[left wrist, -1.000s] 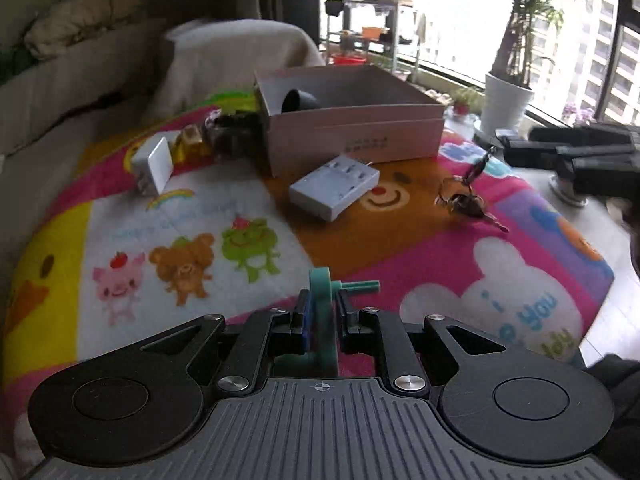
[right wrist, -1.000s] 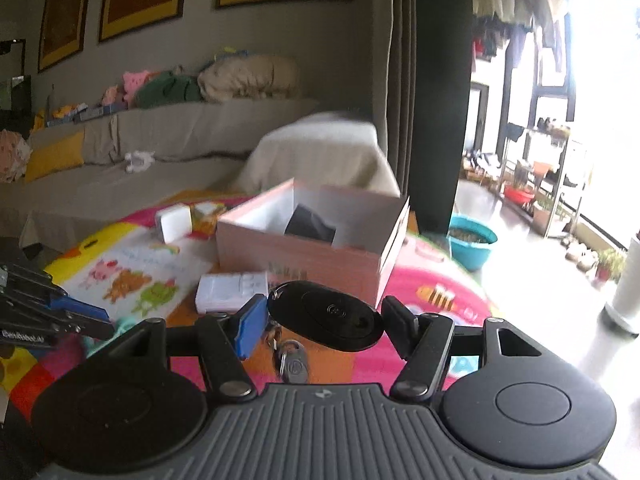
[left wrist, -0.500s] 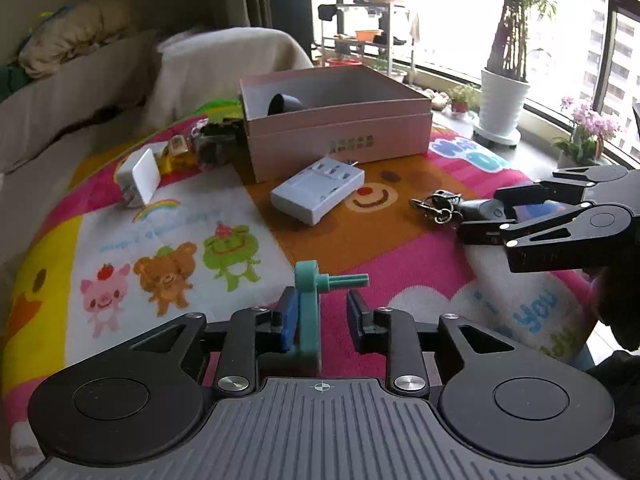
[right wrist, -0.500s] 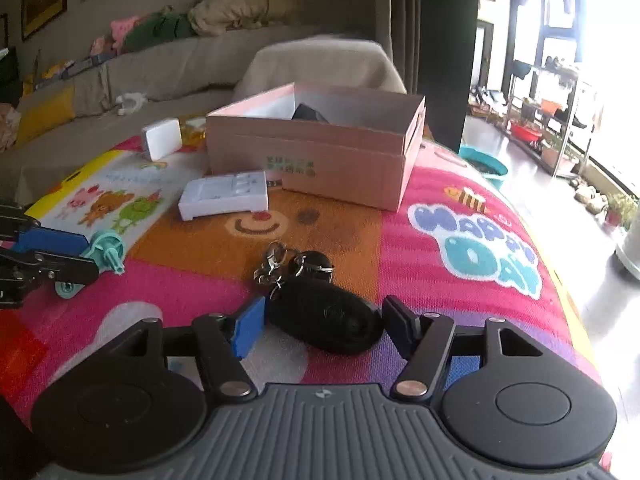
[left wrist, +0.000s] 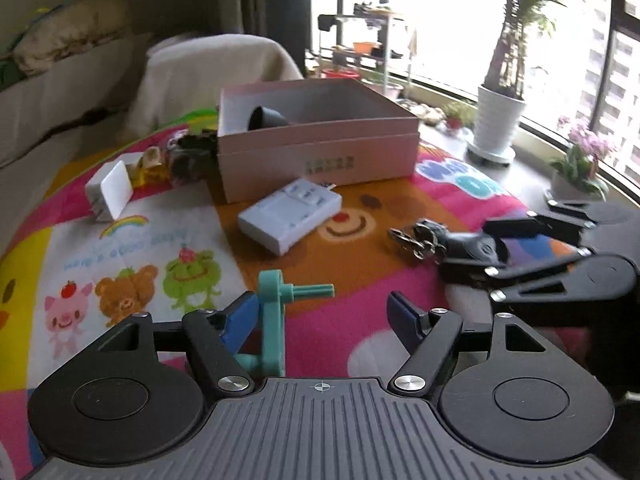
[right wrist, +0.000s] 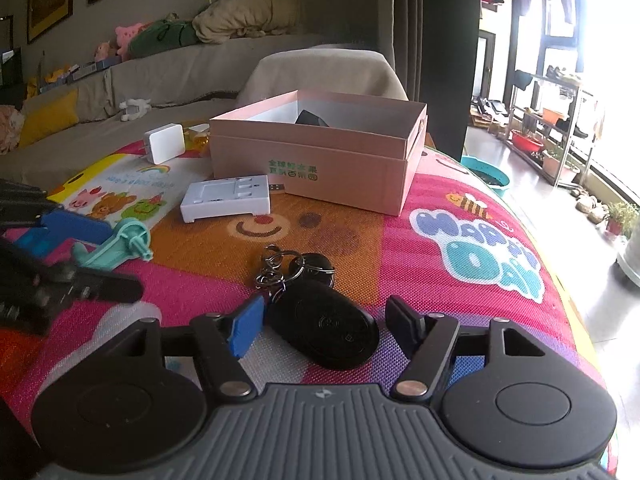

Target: Organize rigid objects

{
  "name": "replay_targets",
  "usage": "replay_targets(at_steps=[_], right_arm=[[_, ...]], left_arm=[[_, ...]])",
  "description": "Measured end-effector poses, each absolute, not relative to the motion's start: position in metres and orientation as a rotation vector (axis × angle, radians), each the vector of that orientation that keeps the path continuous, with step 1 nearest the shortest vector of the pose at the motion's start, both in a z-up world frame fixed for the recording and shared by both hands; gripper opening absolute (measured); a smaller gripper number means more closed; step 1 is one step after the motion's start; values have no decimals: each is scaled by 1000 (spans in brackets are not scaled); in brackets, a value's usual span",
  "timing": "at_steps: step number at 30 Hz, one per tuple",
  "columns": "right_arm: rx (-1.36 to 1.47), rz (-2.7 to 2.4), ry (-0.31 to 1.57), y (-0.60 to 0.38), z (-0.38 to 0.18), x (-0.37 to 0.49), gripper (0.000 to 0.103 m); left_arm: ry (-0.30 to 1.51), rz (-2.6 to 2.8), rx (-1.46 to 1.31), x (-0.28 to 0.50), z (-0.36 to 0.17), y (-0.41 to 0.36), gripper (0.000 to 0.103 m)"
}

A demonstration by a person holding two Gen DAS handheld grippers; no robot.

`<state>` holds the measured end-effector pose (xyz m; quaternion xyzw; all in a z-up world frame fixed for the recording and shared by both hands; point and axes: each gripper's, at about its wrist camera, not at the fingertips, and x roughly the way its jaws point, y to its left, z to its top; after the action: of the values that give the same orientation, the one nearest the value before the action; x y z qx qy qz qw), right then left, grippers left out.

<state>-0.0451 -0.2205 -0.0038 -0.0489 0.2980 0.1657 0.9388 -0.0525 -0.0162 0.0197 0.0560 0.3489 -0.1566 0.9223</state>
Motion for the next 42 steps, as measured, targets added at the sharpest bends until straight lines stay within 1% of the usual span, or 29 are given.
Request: replay_targets(at_steps=[8, 9, 10, 11, 12, 17, 18, 19, 24, 28, 33, 34, 35, 36, 37, 40, 42], right_arm=[[-97, 338, 608, -221, -4, -45, 68], [-98, 337, 608, -221, -4, -45, 68], [-99, 333, 608, -220, -4, -45, 68], [-101, 329, 607, -220, -4, -46, 68], [-106, 322, 604, -219, -3, -47, 68], [-141, 289, 598, -214, -2, -51, 67], [-140, 290, 606, -213, -1, -50, 65], [-132, 304, 617, -213, 0, -49, 59], [-168, 327, 609, -207, 13, -52, 58], [-201, 333, 526, -207, 41, -60, 58], [-168, 341, 389, -216, 101, -66, 57], [-156, 346, 365, -219, 112, -67, 46], [-144, 350, 333, -223, 125, -68, 14], [-139, 367, 326, -225, 136, -67, 11], [-120, 379, 321, -229, 147, -65, 9], [-132, 342, 257, -234, 166, -63, 9], [-141, 332, 242, -236, 170, -60, 9]], left_arm=[[714, -251, 120, -29, 8, -13, 76], [717, -256, 124, -28, 6, -13, 73], [719, -265, 128, -27, 4, -13, 58], [712, -279, 124, -29, 4, -12, 50], [703, -297, 114, -31, 5, -10, 48], [705, -347, 79, -44, 6, -2, 48], [703, -349, 76, -46, 7, 0, 48], [701, -349, 70, -48, 7, 2, 48], [691, -355, 39, -57, 11, 12, 48], [664, -370, 13, -62, 19, 17, 48], [598, -410, -29, -58, 47, 20, 48], [580, -418, -34, -53, 56, 20, 48], [552, -423, -37, -46, 68, 19, 48], [521, -427, -36, -40, 79, 19, 48], [484, -430, -32, -31, 91, 17, 48], [368, -429, -40, 1, 125, 11, 48], [323, -433, -103, 30, 141, 8, 48]])
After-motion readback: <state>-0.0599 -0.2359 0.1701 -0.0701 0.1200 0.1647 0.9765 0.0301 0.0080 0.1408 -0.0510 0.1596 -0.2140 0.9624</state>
